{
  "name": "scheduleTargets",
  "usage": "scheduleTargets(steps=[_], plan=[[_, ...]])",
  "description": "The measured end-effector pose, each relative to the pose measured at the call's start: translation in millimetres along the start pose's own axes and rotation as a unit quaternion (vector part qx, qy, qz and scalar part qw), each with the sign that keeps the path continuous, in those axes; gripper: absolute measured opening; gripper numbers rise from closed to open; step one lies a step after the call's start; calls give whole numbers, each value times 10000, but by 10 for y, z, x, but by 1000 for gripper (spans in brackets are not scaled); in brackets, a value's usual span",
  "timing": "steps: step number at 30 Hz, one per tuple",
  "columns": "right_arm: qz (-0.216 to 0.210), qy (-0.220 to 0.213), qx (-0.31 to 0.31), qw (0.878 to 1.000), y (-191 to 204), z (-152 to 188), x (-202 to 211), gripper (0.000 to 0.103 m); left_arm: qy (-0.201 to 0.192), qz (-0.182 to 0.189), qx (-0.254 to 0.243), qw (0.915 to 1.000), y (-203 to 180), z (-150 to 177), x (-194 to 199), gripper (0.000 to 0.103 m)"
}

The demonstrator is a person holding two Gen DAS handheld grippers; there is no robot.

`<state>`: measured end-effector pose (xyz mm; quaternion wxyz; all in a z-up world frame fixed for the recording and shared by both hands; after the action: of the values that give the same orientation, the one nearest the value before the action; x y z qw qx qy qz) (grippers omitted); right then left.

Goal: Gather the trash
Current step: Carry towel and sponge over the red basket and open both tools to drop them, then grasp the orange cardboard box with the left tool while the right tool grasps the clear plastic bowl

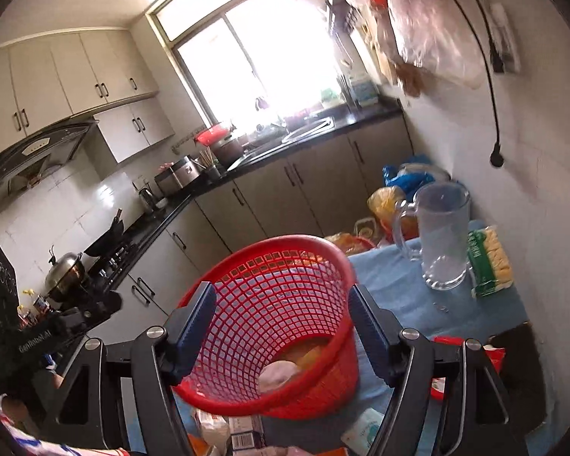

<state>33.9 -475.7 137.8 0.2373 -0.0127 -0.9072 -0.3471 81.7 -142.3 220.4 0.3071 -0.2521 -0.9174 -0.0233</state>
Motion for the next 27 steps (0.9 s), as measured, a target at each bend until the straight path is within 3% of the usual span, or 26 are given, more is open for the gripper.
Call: scheduleTargets(steps=[4,11,20,27], plan=[[44,-64,68,9999,-64,71,379,78,-71,-238,47,9997,179,273,345,78],[367,295,131,9988,-490,454,859,83,310,-426,17,9986,468,1046,582,82],[959,1048,35,9899,-1278,1161,1005,84,1124,-218,556,9919,764,1976,257,82],[950,1275,-426,9864,-1624,1360,910,84,1545,23,1152,9813,906,2303,-156,82]])
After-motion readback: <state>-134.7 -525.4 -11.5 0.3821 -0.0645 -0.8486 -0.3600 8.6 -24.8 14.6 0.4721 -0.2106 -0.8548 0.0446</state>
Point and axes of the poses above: each gripper's, at about its wrist camera, not at the fingertips, and x roughly against the way its jaws point, y to its left, z to its underside, the point moved 3 cm from there along -x, roughly the way its jaws point, and after that the axes turned 12 degrees about -x, right-handed, at the moved point
